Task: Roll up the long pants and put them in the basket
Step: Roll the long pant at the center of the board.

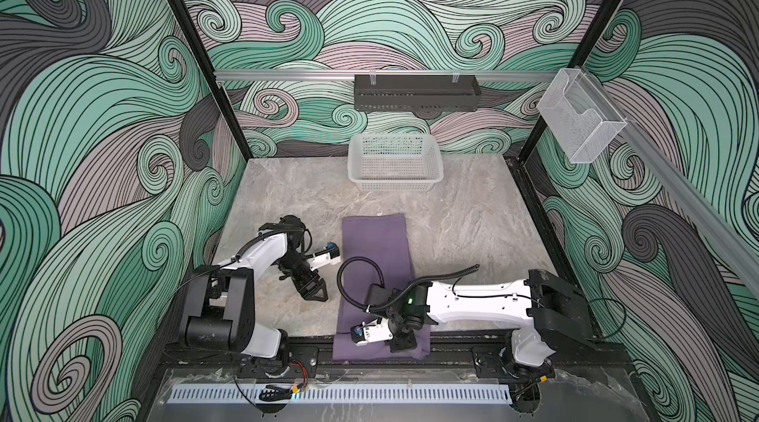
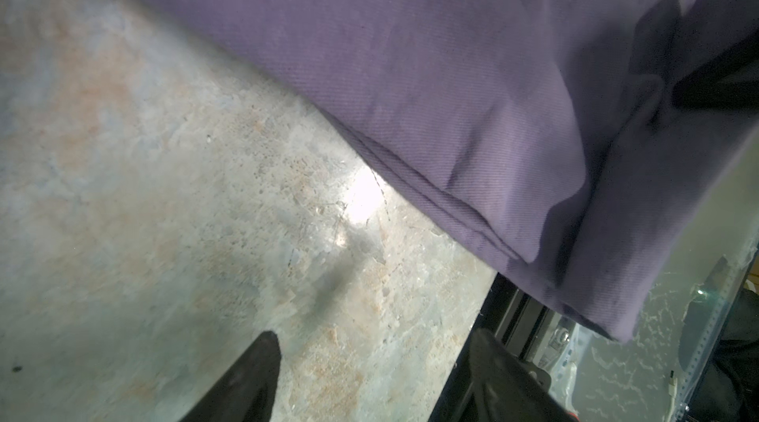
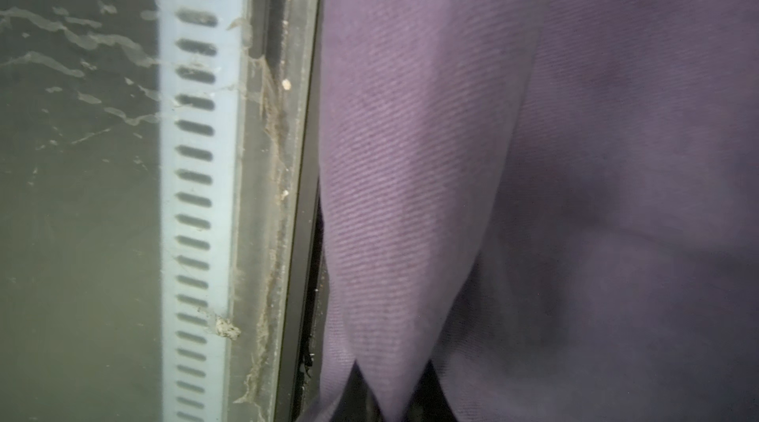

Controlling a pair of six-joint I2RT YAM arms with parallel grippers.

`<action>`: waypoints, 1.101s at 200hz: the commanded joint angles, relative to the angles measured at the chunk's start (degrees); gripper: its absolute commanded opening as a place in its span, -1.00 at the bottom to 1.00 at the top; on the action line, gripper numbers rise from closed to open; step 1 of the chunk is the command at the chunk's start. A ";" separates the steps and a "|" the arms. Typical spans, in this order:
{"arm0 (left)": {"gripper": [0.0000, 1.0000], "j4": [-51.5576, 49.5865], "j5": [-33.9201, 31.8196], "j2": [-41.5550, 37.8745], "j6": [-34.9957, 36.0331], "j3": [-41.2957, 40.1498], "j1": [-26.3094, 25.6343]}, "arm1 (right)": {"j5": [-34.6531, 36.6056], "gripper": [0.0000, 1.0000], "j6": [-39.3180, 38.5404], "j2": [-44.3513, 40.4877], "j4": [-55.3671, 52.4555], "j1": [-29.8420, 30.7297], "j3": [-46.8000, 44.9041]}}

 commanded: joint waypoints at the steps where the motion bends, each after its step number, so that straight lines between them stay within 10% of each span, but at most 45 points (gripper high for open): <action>1: 0.47 -0.40 -0.34 0.41 -0.35 1.33 -0.23 | 5.15 -0.78 -1.22 -0.63 -0.97 -0.78 -1.02; 61: 0.47 -0.89 -0.07 -0.86 -0.34 1.13 -0.37 | 10.64 -0.70 -4.40 0.72 0.43 -6.29 0.92; 125: 0.48 -4.28 2.79 -1.53 1.07 1.93 -0.78 | 16.36 0.03 -4.04 4.84 1.18 -7.91 2.02; 220: 0.58 0.93 11.19 -25.06 6.37 -9.04 -11.22 | 25.91 0.37 -6.31 2.14 17.43 -9.21 -2.49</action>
